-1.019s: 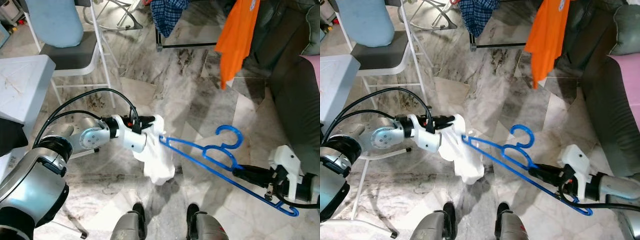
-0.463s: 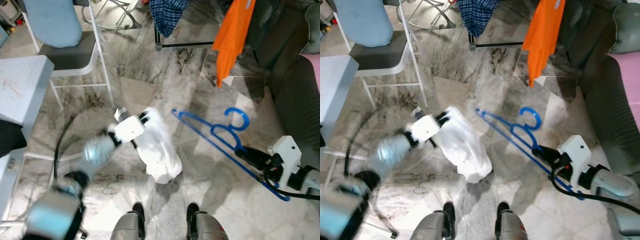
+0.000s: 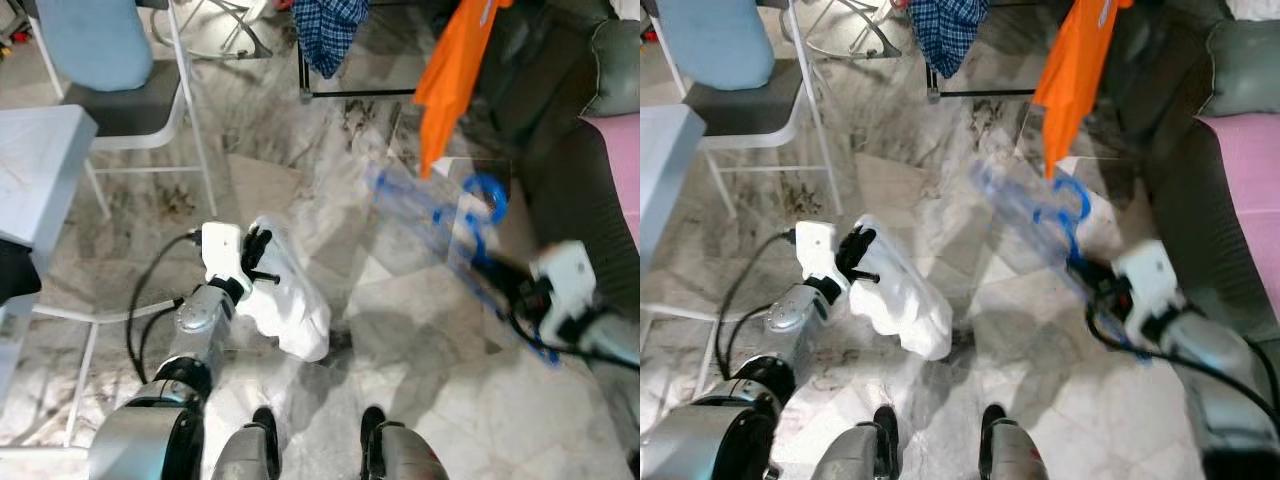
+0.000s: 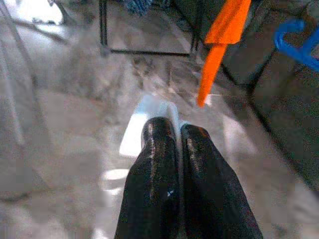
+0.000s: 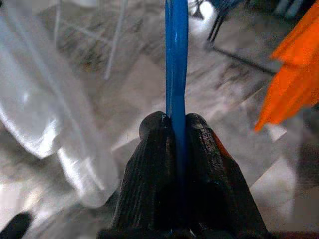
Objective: Hang hanger
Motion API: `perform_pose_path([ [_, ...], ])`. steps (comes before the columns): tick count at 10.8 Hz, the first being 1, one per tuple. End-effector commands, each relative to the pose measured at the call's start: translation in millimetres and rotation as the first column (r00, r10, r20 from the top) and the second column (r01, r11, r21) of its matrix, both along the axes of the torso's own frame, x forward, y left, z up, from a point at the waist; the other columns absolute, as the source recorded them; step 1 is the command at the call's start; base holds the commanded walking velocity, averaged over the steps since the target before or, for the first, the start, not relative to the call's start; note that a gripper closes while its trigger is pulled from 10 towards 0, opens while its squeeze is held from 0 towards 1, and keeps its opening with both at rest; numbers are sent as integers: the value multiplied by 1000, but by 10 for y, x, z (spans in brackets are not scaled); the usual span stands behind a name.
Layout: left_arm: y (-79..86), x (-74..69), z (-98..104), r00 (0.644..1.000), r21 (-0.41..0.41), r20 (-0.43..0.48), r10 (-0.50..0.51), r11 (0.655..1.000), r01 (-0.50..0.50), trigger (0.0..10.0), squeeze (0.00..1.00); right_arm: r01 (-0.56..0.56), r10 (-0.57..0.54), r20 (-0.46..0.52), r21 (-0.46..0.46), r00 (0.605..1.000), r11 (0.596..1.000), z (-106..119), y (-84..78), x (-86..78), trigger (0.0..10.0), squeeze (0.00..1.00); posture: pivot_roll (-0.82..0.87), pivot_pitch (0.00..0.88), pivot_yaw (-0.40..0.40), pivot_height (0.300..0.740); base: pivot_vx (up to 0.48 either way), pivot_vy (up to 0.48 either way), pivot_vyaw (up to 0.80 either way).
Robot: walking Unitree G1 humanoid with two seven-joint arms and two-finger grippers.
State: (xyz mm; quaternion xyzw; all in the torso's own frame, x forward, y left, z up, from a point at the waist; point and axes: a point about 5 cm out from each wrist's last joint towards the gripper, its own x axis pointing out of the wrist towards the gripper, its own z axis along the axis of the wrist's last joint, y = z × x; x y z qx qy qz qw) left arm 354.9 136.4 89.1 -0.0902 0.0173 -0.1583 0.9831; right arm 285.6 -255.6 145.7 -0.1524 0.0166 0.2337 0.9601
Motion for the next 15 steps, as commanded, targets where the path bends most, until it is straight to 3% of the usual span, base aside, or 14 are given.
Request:
perform_pose_path([
  [1,27,37,14,999,-46,-43,9,999,-11,10000,0,50,-51,23,10,998,999,-26,-5,3,10000,0,-138,184,25,740,0,0,0],
  [4,-78,70,-31,984,-108,-175,-23,994,4,10000,0,97,-99,70,32,993,995,-25,36,20,10000,0,-181,188,55,740,0,0,0],
  [5,-155,-7,-152,981,-9,-193,-29,1000,28,10000,0,156,-160,86,57,983,986,-97,87,35,10000,0,-213,187,65,740,0,0,0],
  [6,-212,-44,-201,978,-12,-206,-44,999,43,10000,0,193,-199,82,81,977,978,-158,108,18,10000,0,-239,183,67,740,0,0,0],
  [7,-263,-92,-242,979,7,-192,-65,998,67,10000,0,249,-256,16,179,967,952,-355,220,-25,10000,0,-251,173,59,740,0,0,0],
  [9,-228,-140,-265,989,36,-140,-47,998,52,10000,0,323,-314,-76,283,946,903,-636,410,-89,10000,0,-240,135,48,740,0,0,0],
  [11,-113,-197,-346,989,58,-150,3,998,6,10000,0,375,-335,-184,273,924,886,-918,523,-160,10000,0,-245,145,52,740,0,0,0],
  [12,-141,-198,-314,991,91,-118,-68,993,79,10000,0,368,-328,-194,232,925,900,-972,513,-207,10000,0,-247,162,54,740,0,0,0],
  [14,-180,-126,-79,938,239,-28,-344,909,341,10000,0,336,-312,-162,144,936,931,-932,332,-278,10000,0,-231,199,60,740,0,0,0],
  [15,-119,-123,65,835,408,-28,-550,756,512,10000,0,292,-280,-128,88,951,952,-836,207,-278,10000,0,-231,224,73,740,0,0,0],
])
